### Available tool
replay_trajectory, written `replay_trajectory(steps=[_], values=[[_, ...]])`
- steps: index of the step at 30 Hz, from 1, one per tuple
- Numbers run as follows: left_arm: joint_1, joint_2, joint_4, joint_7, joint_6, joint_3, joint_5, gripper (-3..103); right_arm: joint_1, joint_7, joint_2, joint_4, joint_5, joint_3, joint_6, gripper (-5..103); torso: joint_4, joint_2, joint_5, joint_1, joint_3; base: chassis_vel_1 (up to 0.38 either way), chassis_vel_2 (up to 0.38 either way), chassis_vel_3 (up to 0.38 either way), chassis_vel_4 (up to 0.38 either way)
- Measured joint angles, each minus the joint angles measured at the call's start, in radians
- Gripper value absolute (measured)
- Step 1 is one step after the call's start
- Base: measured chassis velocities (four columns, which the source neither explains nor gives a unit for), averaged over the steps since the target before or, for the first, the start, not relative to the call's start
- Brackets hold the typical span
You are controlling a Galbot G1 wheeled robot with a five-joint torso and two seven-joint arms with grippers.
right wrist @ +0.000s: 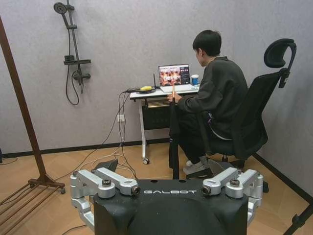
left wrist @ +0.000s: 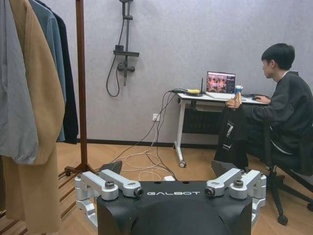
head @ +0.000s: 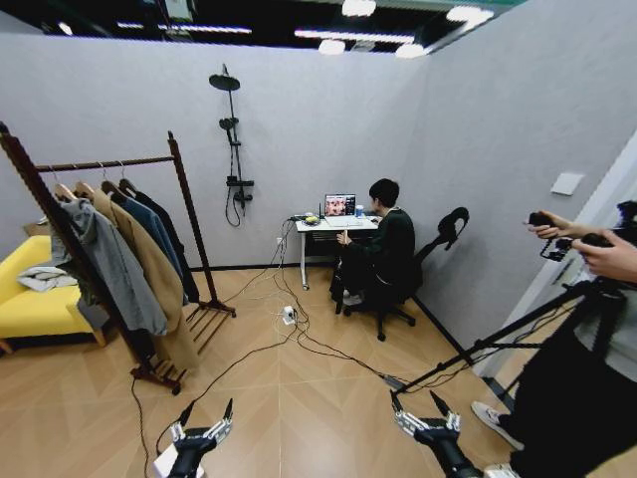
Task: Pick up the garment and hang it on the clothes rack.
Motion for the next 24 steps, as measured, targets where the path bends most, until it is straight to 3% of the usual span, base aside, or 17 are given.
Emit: replay_trajectory(steps=[4,6,12,24], values=[[0.001,0.0,0.0,0.003,-0.007,-0.001,-0.003,100,0.0,0.0,0.0,0.0,0.0,0.0,0.0,100,-0.0001,0.0,0.0,0.0,0.0,0.0,0.0,0.0,0.0],[0.044,-0.01,-0.057,0.044,-0.089,-0.004,-0.042,100,0.0,0.0,0.0,0.0,0.0,0.0,0.0,100,0.0,0.0,0.0004,0.0,0.0,0.0,0.0,0.0,0.0],[0.086,-0.011,-0.127,0.05,-0.1,-0.011,-0.064,100,0.0,0.0,0.0,0.0,0.0,0.0,0.0,100,0.0,0.0,0.0003,0.0,0.0,0.0,0.0,0.0,0.0],[0.158,-0.021,-0.127,0.043,-0.151,-0.029,-0.049,100,0.0,0.0,0.0,0.0,0.0,0.0,0.0,100,0.0,0.0,0.0002,0.0,0.0,0.0,0.0,0.0,0.0]])
